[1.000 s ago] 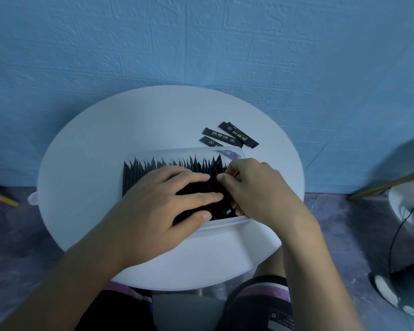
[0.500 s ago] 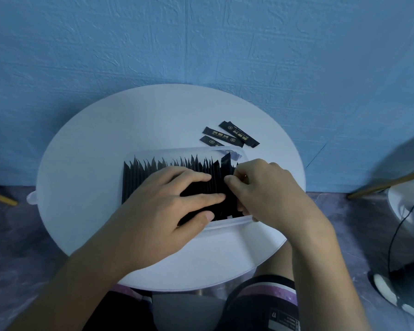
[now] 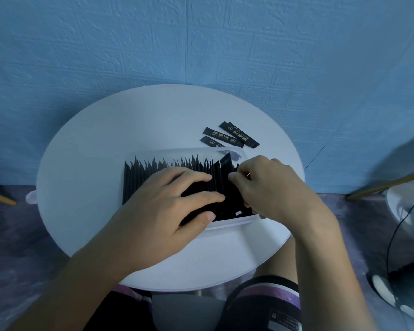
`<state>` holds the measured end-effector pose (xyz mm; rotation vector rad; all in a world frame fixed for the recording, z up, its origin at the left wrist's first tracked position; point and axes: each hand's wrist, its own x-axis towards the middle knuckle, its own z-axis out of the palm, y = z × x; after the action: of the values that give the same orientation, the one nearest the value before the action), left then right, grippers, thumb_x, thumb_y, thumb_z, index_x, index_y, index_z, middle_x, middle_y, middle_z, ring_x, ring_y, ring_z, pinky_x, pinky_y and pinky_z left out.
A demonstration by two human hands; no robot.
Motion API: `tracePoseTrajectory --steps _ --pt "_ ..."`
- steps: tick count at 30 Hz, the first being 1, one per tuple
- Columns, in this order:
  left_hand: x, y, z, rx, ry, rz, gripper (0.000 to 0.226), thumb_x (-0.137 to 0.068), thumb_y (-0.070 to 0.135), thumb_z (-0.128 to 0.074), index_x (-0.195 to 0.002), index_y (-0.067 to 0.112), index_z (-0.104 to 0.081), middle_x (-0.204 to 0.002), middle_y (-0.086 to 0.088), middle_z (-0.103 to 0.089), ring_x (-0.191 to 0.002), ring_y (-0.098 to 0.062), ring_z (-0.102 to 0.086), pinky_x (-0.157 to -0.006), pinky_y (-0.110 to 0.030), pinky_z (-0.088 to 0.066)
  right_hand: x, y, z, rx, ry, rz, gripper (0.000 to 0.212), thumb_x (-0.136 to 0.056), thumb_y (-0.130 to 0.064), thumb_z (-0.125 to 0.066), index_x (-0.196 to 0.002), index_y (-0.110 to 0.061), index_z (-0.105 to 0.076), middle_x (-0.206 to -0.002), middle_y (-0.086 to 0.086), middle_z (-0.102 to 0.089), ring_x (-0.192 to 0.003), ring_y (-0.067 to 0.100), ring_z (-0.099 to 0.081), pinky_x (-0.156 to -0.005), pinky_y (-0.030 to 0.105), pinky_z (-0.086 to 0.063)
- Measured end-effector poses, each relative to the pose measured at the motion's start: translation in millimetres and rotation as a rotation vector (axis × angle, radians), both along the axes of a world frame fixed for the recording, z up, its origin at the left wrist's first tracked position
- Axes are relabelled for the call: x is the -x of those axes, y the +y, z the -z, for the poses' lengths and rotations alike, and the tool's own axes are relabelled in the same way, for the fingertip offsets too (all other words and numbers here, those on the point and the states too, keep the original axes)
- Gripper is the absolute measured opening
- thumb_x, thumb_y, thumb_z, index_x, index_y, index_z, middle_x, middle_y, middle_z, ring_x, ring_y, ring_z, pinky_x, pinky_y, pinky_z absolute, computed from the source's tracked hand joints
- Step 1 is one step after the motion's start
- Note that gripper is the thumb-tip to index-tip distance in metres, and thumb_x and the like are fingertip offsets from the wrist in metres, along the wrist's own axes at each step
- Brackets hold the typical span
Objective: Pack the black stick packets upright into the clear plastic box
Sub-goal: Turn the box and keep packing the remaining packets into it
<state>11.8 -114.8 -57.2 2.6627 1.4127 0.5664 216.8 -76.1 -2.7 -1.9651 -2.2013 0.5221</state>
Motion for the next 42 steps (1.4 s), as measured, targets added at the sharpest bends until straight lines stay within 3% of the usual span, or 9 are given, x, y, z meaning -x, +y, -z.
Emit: tracePoseTrajectory --steps 16,22,29,35,42 --pt "0.5 1.0 0.6 -0.016 0.01 0.006 0.04 -0.103 0.047 -0.041 -0.134 0.039 -0.065 -0.14 0.01 -0.056 -0.128 -0.019 -0.048 -0.111 -0.031 -0.032 11.7 6.3 5.0 0.123 -0.032 -0.046 0.038 -0.102 -0.033 -0.041 -0.082 -0.007 -0.06 -0.077 0.012 -0.071 -0.072 0.032 -0.066 -0.08 0.039 -0.056" --pt "1.0 1.3 0.0 0.004 0.002 0.0 0.04 -0.102 0.048 -0.042 -0.136 0.042 -0.063 -0.142 0.012 -0.054 -0.131 -0.016 -0.046 -0.111 -0.031 -0.032 5.8 4.2 -2.6 0.161 -0.007 -0.037 0.023 -0.099 -0.024 -0.045 -0.085 -0.017 -0.061 -0.063 0.005 -0.073 -0.05 0.015 -0.065 -0.068 0.026 -0.054" --pt "1.4 1.8 0.1 0.003 0.008 0.001 0.04 -0.103 0.048 -0.042 -0.135 0.041 -0.064 -0.142 0.011 -0.054 -0.129 -0.017 -0.047 -0.111 -0.033 -0.034 10.0 6.8 3.4 0.123 -0.01 -0.049 0.021 -0.096 -0.021 -0.046 -0.087 -0.014 -0.063 -0.074 0.009 -0.071 -0.065 0.026 -0.068 -0.072 0.036 -0.058" --pt "0.6 2.1 0.8 -0.008 0.002 0.007 0.04 -0.102 0.048 -0.042 -0.134 0.039 -0.065 -0.141 0.011 -0.055 -0.128 -0.017 -0.047 -0.111 -0.032 -0.034 9.7 6.6 3.7 0.131 0.033 -0.06 0.024 -0.098 -0.024 -0.045 -0.089 -0.013 -0.063 -0.064 0.004 -0.072 -0.05 0.016 -0.068 -0.063 0.025 -0.054" --pt "0.9 1.7 -0.3 0.004 0.006 0.004 0.04 -0.102 0.048 -0.041 -0.134 0.04 -0.065 -0.142 0.011 -0.055 -0.128 -0.018 -0.047 -0.112 -0.032 -0.033 14.5 10.0 6.8 0.122 0.035 -0.055 0.024 -0.095 -0.02 -0.045 -0.087 -0.009 -0.065 -0.065 0.008 -0.072 -0.064 0.026 -0.07 -0.071 0.039 -0.06"
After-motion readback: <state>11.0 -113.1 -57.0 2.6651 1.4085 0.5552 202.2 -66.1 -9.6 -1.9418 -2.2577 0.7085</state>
